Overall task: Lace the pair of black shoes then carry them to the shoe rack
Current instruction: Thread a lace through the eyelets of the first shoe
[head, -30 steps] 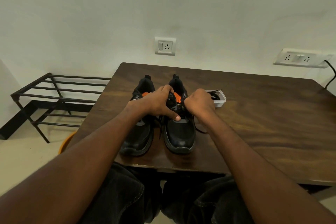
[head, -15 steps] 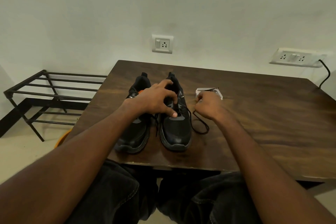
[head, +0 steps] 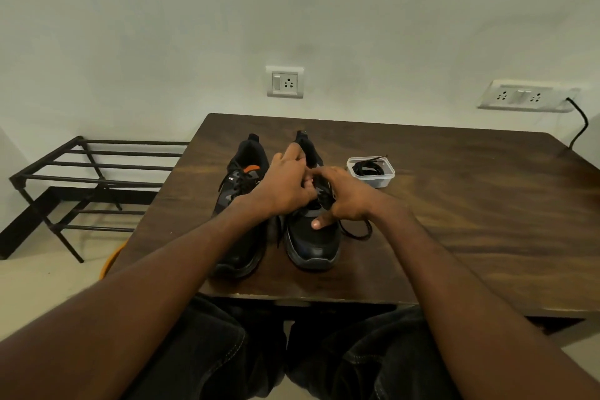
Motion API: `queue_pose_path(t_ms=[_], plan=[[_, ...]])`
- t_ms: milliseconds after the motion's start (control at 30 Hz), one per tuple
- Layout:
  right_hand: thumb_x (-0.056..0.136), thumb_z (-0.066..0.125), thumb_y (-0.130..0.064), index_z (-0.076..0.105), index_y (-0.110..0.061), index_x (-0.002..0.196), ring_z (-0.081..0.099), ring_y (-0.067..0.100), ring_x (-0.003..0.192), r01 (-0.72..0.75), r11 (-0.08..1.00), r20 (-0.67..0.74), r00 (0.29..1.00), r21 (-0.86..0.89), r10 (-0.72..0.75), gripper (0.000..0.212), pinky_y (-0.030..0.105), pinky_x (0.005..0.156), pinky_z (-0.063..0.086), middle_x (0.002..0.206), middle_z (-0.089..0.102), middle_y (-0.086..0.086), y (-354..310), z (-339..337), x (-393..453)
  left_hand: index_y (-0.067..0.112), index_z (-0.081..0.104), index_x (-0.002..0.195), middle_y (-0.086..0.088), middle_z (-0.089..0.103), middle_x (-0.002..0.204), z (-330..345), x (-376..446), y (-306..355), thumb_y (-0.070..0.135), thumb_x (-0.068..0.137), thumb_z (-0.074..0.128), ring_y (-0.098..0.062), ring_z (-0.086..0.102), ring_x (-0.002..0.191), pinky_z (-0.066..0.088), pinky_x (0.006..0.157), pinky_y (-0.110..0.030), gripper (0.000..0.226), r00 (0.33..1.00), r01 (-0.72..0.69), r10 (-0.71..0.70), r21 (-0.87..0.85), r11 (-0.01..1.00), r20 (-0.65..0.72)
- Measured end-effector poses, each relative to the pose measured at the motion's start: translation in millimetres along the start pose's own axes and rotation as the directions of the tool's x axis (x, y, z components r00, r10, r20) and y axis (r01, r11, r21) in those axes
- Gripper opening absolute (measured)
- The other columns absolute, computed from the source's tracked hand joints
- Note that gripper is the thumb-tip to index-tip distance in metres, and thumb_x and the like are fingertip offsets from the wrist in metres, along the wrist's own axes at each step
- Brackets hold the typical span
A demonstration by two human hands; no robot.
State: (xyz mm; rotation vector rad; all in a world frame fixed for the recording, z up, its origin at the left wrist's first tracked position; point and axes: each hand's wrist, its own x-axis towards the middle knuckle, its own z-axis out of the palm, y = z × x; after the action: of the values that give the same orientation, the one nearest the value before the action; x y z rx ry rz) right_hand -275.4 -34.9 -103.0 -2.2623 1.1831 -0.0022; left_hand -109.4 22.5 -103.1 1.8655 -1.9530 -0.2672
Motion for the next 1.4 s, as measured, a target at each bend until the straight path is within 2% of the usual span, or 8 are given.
queue_pose_path(t_ms=[133, 367, 633, 900, 1000, 1133, 1267, 1400], plan=[[0.069, 0.097, -0.026, 0.032, -0.034, 0.158, 0.041, 0.027, 0.146, -0.018, 0.999, -0.023, 1.000, 0.048, 0.019, 0.110, 0.049, 0.115, 0.044, 0.161, 0.037, -0.001, -0.3, -1.3, 0.1, 0.015, 0.064, 0.069, -0.001, 0.057, 0.091, -3.4, -1.4, -5.7, 0.022, 0.092, 0.072, -0.008, 0.058, 0.085, 0.052, 0.083, -0.034, 0.025, 0.984, 0.175, -0.171, -0.315, 0.933, 0.042], [0.069, 0.097, -0.029, 0.025, -0.033, 0.161, 0.041, 0.027, 0.147, -0.022, 0.999, -0.021, 1.000, 0.038, 0.023, 0.117, 0.051, 0.116, 0.042, 0.163, 0.036, -0.002, -1.9, -0.5, -1.1, 0.029, 0.074, 0.106, 0.003, 0.042, 0.110, 1.0, 4.3, 4.1, 0.035, 0.094, 0.070, -0.021, 0.046, 0.111, 0.044, 0.097, -0.046, 0.013, 1.000, -0.001, -0.001, 0.218, 0.976, 0.010], [0.069, 0.097, -0.021, 0.031, -0.033, 0.158, 0.047, 0.027, 0.141, -0.051, 0.991, -0.022, 0.998, 0.121, 0.054, 0.111, 0.045, 0.111, 0.046, 0.156, 0.046, 0.000, -1.5, -2.7, -1.9, 0.012, 0.071, 0.088, -0.015, 0.075, 0.094, -13.0, 6.5, -0.2, 0.018, 0.101, 0.062, -0.011, 0.063, 0.076, 0.050, 0.069, -0.030, 0.016, 0.941, 0.336, -0.294, -0.539, 0.772, 0.167], [0.067, 0.098, -0.027, 0.029, -0.035, 0.159, 0.048, 0.026, 0.142, -0.046, 0.998, -0.031, 0.998, 0.050, 0.047, 0.115, 0.048, 0.114, 0.045, 0.158, 0.046, -0.002, -3.1, -1.4, 1.3, 0.027, 0.064, 0.100, 0.004, 0.064, 0.090, -5.3, 2.9, 18.0, 0.029, 0.096, 0.065, -0.022, 0.063, 0.095, 0.034, 0.109, -0.055, 0.005, 0.998, 0.067, -0.070, 0.358, 0.931, -0.005], [0.067, 0.098, -0.025, 0.030, -0.034, 0.157, 0.048, 0.027, 0.142, -0.052, 0.996, -0.037, 0.998, 0.066, 0.054, 0.113, 0.045, 0.111, 0.045, 0.157, 0.047, -0.001, -1.4, -1.1, -0.1, 0.020, 0.068, 0.095, 0.002, 0.070, 0.088, -10.4, 7.6, 19.4, 0.024, 0.099, 0.062, -0.011, 0.065, 0.082, 0.051, 0.095, -0.043, 0.008, 0.989, 0.130, -0.131, -0.013, 0.991, -0.073], [0.066, 0.098, -0.027, 0.031, -0.035, 0.156, 0.048, 0.027, 0.141, -0.051, 0.998, -0.049, 0.997, 0.049, 0.053, 0.112, 0.046, 0.110, 0.046, 0.154, 0.049, 0.000, -0.7, -0.9, -0.3, 0.014, 0.066, 0.094, -0.008, 0.075, 0.083, -20.4, 5.8, 12.0, 0.017, 0.102, 0.062, -0.010, 0.068, 0.062, 0.051, 0.061, -0.024, 0.009, 0.971, 0.175, -0.239, -0.640, 0.748, -0.014], [0.066, 0.098, -0.028, 0.034, -0.035, 0.153, 0.052, 0.026, 0.136, -0.038, 0.998, -0.049, 0.998, 0.044, 0.040, 0.108, 0.044, 0.107, 0.049, 0.151, 0.051, -0.002, -1.7, -0.9, 0.9, 0.027, 0.065, 0.101, 0.008, 0.071, 0.100, -9.2, -3.4, -6.1, 0.027, 0.092, 0.076, -0.005, 0.067, 0.086, 0.057, 0.082, -0.029, 0.014, 0.998, 0.031, -0.025, -0.100, 0.995, 0.059], [0.067, 0.098, -0.028, 0.034, -0.036, 0.153, 0.052, 0.026, 0.136, -0.039, 0.998, -0.046, 0.998, 0.048, 0.041, 0.107, 0.043, 0.106, 0.047, 0.150, 0.052, -0.002, -0.6, -1.2, -0.6, 0.032, 0.067, 0.090, 0.011, 0.068, 0.093, -4.5, 1.0, -10.6, 0.022, 0.096, 0.068, -0.002, 0.061, 0.082, 0.052, 0.078, -0.028, 0.012, 0.997, -0.060, 0.058, -0.041, 0.997, -0.052]])
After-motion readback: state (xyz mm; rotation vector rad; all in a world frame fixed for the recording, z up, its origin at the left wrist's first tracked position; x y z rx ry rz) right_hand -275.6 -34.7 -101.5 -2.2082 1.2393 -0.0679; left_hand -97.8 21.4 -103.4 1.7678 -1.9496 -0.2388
